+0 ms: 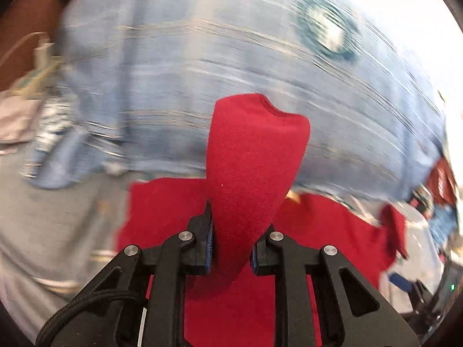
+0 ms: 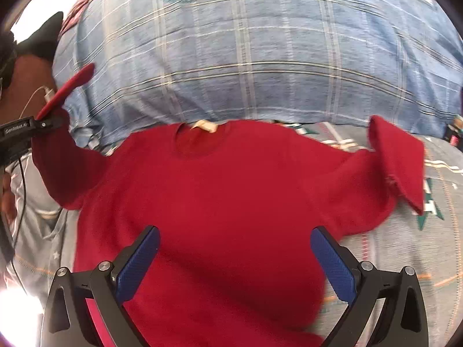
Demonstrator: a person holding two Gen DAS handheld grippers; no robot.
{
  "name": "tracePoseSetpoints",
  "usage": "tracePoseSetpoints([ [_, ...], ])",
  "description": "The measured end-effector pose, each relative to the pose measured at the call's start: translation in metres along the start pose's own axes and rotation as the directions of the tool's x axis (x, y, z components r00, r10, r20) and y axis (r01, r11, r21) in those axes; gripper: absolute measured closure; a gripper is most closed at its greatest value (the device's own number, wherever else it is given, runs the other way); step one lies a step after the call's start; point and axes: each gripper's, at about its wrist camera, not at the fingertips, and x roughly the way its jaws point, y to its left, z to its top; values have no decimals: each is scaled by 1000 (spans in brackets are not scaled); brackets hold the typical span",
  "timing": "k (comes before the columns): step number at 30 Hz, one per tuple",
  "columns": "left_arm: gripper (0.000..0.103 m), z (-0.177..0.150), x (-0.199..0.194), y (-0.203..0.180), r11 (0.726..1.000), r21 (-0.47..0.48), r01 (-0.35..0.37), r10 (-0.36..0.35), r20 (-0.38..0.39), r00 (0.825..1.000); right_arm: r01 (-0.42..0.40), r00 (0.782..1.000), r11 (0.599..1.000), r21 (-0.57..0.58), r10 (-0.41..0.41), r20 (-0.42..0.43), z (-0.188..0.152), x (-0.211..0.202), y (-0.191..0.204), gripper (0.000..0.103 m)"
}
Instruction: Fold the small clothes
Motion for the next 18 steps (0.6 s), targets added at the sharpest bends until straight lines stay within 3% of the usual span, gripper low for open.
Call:
tracePoseSetpoints([
  [5,86,-33,64,-67,991,41,126,-120,-115,986,36,999,998,58,-36,8,4,-3,-28,0],
  [10,81,-64,113,-96,984,58,166,-147,-250,957,65,998,992,111,-64,-11,7,0,-55,0],
  [11,77,-68,111,-96,983,61,171,-151,-251,956,68,998,991,113,-67,-15,8,0,-58,0],
  [15,37,-63,76,-90,972,93,214,-191,-211,959,66,998,991,115,-68,14,20,0,-68,0],
  [18,34,-61,37,-69,973,116,197,-180,-139,974,36,999,992,119,-39,22,35,9,-66,0],
])
